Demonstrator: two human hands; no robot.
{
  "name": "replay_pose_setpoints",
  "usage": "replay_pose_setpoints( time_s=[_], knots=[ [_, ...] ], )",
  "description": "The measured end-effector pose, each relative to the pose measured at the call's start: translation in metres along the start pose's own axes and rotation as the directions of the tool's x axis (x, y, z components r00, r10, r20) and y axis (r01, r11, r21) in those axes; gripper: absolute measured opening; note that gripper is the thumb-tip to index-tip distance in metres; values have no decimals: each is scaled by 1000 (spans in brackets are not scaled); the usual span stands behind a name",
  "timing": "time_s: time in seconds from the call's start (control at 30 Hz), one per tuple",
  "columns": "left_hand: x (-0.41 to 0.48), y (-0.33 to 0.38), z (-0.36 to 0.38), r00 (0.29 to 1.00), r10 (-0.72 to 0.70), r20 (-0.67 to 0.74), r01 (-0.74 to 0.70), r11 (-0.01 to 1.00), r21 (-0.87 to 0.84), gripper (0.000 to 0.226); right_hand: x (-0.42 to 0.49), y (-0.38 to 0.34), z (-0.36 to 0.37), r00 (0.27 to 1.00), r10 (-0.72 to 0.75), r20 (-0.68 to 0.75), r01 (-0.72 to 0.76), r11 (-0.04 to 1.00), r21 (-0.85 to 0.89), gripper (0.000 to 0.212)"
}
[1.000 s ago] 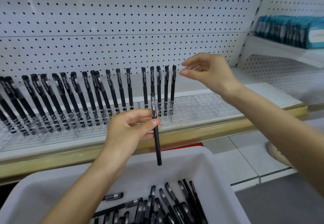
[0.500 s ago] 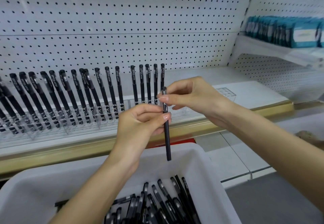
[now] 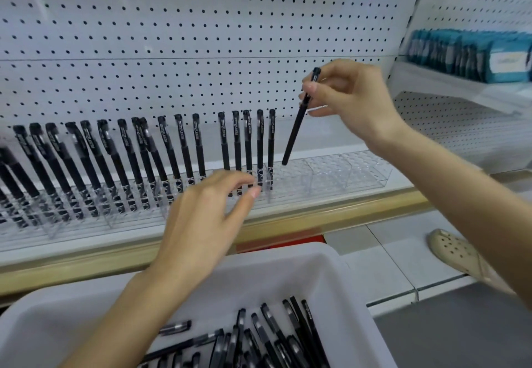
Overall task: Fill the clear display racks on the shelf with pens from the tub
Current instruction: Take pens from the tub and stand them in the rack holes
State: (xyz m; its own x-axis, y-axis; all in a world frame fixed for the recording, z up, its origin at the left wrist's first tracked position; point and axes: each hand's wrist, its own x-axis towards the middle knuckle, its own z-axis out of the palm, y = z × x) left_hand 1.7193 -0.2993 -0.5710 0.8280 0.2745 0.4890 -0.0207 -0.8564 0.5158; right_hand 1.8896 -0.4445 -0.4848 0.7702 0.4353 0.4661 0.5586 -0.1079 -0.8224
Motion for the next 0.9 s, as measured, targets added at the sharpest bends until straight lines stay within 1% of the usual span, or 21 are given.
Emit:
replay_pose_setpoints(
  time_s=[0.13,0.23,0.3,0.53,0.67,0.83,0.9],
  knots=[
    [-3,-9,8,995,61,83,-76,978,193,40,7,11,9,1000,-19,-8,19,1000,-3,13],
    [-2,-15,14,990,108,86,-130,940,315,39,11,20,13,1000,1,26,-1,1000,-6,15],
    [-2,-16,16,989,123,83,-145,925,352,39,11,27,17,998,24,58,-23,1000,-20,16],
    [1,-18,16,988,131,78,-151,910,387,40,8,49,30,975,113,191,-107,993,-41,21],
    [2,-20,17,991,121,60,-134,918,373,39,11,50,31,970,117,215,-113,993,-29,11],
    [2,-21,19,993,103,54,-115,924,366,41,10,52,29,969,119,215,-114,993,-37,17],
    [3,-21,20,993,94,67,-111,928,355,43,10,52,28,969,120,217,-113,992,-48,15]
  ],
)
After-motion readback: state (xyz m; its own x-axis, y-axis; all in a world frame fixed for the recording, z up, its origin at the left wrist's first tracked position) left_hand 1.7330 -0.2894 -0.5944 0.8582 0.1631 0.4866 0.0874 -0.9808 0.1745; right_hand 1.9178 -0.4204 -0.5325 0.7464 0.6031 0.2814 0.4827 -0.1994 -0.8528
